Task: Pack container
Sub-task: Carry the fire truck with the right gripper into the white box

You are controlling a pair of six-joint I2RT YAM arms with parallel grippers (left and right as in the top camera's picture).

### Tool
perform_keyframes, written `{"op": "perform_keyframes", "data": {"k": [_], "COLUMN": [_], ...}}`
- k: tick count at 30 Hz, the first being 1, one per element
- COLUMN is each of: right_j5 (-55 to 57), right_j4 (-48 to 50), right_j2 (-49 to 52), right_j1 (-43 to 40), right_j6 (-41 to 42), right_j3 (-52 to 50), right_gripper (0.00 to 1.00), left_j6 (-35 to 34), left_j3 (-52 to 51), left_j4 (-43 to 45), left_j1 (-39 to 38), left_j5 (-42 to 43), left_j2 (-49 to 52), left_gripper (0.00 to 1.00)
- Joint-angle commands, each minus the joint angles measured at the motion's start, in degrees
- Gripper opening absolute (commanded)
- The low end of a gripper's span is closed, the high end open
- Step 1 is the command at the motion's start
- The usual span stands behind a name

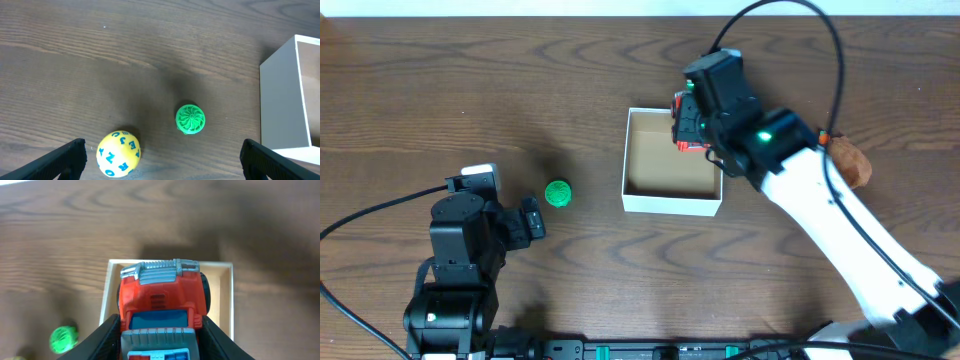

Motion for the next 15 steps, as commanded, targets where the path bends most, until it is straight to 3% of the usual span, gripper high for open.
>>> {"op": "perform_keyframes", "data": {"k": [1,15], "right_j5": [2.3,2.3], "right_j4": [-0.5,-0.4], "right_j2": [4.4,18.8], "right_j1": [0.4,-2.6], "right_j6": [6.9,10.2], "right_j3": [0.5,0.5], "right_gripper": [0.01,0.01], "left_j6": [-0.5,-0.5], "left_j3": [1.1,1.1], "left_j4": [-0.2,-0.2], "left_j1": [0.2,0.2], "left_j5": [0.4,0.4], "left_j2": [0.0,0.0], "left_gripper": [0.98,0.98]}}
